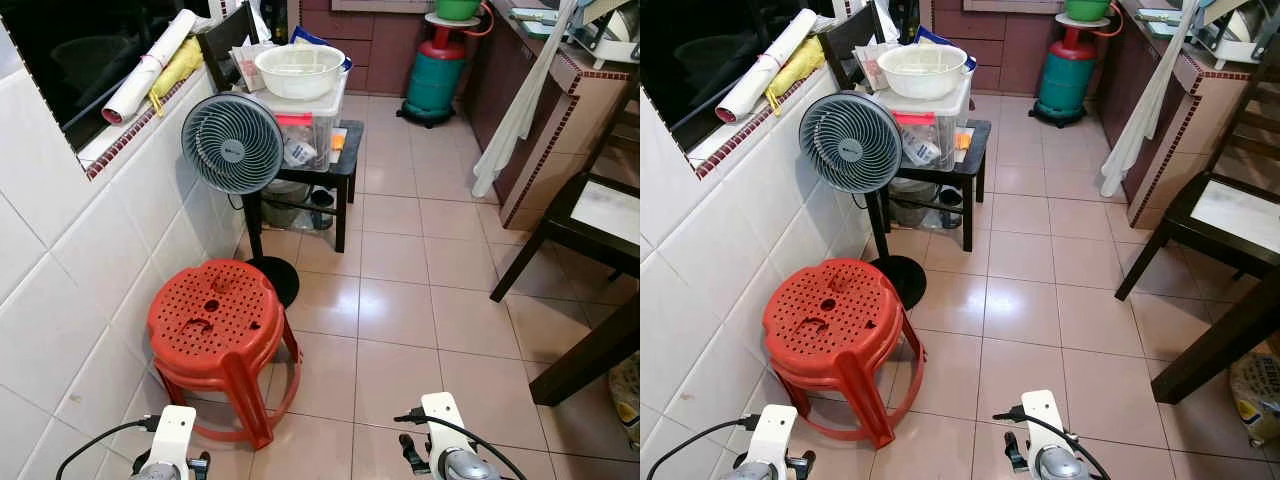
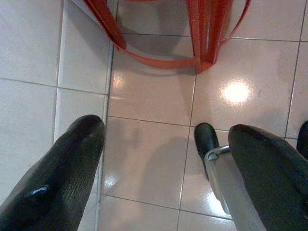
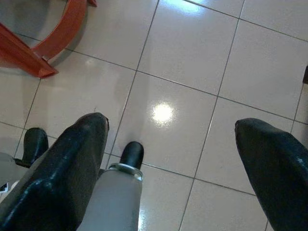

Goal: Setting the table

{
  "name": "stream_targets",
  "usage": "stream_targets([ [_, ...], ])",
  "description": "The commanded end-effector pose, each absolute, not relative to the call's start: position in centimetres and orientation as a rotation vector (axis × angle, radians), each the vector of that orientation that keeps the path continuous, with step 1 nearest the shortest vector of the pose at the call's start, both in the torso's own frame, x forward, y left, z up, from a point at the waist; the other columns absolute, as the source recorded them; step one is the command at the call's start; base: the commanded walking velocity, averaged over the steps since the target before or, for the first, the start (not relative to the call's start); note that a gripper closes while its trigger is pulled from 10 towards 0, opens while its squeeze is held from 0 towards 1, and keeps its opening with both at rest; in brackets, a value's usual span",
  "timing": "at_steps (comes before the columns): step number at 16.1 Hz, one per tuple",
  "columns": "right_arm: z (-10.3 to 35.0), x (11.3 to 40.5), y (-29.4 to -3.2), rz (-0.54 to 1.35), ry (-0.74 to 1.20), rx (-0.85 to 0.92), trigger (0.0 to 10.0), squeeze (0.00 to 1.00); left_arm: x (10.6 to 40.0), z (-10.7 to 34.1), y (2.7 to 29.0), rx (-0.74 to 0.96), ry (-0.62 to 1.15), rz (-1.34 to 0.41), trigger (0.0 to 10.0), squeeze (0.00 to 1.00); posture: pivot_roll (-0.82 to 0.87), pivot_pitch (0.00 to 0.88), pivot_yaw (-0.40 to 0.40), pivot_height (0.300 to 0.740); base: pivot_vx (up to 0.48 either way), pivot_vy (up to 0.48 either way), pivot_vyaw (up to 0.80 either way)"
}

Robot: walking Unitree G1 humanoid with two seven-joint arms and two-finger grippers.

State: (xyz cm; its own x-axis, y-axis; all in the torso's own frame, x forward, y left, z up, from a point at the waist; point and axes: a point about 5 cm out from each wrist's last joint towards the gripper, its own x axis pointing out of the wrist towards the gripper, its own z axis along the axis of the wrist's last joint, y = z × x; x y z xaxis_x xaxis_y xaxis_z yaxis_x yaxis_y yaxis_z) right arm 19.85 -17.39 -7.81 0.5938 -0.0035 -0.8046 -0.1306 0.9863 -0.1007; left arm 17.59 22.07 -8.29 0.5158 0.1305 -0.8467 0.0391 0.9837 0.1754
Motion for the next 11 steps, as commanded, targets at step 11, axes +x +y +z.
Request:
stream_targets([
  [11,-1.8,28.1,-17.2,0.108,0.605,-0.041,10.0,0.00,28.5,-1.3,18.7,-0.093,0.563,0.011,10.0,0.00,-0.14,0.010,0.010,0.740,0.000,0.000,0.00],
])
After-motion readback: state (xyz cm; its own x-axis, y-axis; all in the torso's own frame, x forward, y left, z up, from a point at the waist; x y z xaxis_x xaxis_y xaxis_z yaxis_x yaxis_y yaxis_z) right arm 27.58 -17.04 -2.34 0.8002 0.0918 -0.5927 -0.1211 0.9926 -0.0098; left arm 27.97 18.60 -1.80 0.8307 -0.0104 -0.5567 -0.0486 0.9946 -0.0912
